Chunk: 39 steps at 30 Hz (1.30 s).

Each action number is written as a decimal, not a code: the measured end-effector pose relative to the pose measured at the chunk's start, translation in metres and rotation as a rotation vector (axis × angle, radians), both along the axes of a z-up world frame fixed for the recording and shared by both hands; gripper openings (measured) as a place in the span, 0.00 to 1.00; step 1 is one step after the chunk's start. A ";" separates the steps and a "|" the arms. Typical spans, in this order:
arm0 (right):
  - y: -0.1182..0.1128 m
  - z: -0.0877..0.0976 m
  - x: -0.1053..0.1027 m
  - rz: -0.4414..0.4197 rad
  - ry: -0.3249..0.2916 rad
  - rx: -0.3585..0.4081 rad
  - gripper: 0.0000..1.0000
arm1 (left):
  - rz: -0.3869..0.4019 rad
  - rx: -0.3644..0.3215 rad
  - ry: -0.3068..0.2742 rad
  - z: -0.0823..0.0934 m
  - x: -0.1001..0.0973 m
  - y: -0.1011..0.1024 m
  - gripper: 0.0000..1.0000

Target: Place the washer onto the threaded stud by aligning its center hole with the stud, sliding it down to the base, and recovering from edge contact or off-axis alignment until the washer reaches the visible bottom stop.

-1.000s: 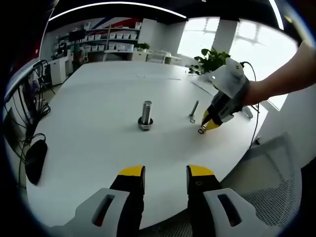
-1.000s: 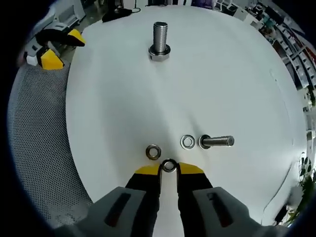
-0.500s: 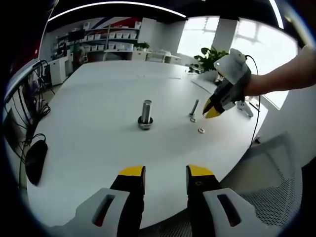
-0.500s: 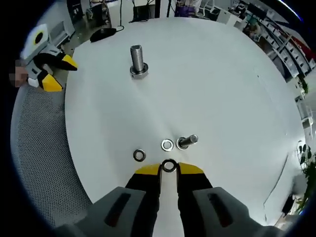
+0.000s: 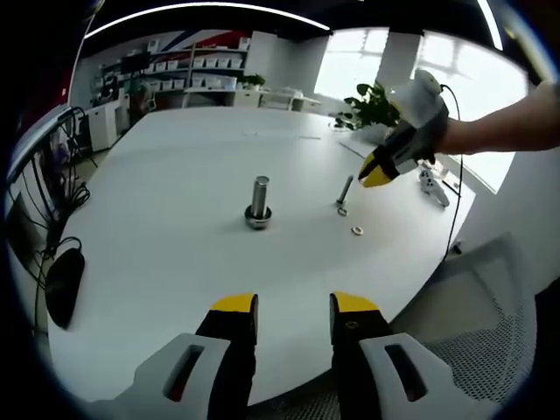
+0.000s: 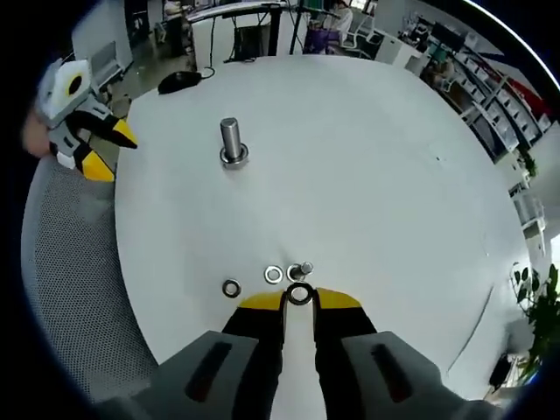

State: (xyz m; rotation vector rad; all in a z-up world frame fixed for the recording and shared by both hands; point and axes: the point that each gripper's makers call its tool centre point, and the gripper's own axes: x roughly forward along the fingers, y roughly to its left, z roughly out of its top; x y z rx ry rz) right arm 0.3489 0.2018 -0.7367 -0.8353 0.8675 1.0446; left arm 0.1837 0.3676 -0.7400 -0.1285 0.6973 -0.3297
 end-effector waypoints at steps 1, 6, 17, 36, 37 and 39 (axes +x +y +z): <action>0.001 0.001 0.001 0.001 -0.005 0.003 0.14 | 0.000 0.001 -0.001 0.000 0.000 0.000 0.31; 0.008 0.005 0.005 0.017 -0.029 0.029 0.14 | -0.001 0.003 0.000 0.000 0.000 0.000 0.30; 0.015 -0.003 0.009 0.036 -0.018 0.009 0.14 | -0.003 0.007 0.004 -0.001 0.000 0.000 0.30; 0.017 -0.022 0.015 0.045 0.027 -0.035 0.14 | -0.001 0.011 0.005 -0.002 0.000 0.001 0.30; 0.017 -0.022 0.015 0.043 0.029 -0.036 0.14 | -0.001 0.012 0.006 -0.002 0.000 0.001 0.29; 0.018 -0.027 0.017 0.039 0.043 -0.040 0.14 | -0.002 0.011 0.007 -0.002 -0.001 0.000 0.29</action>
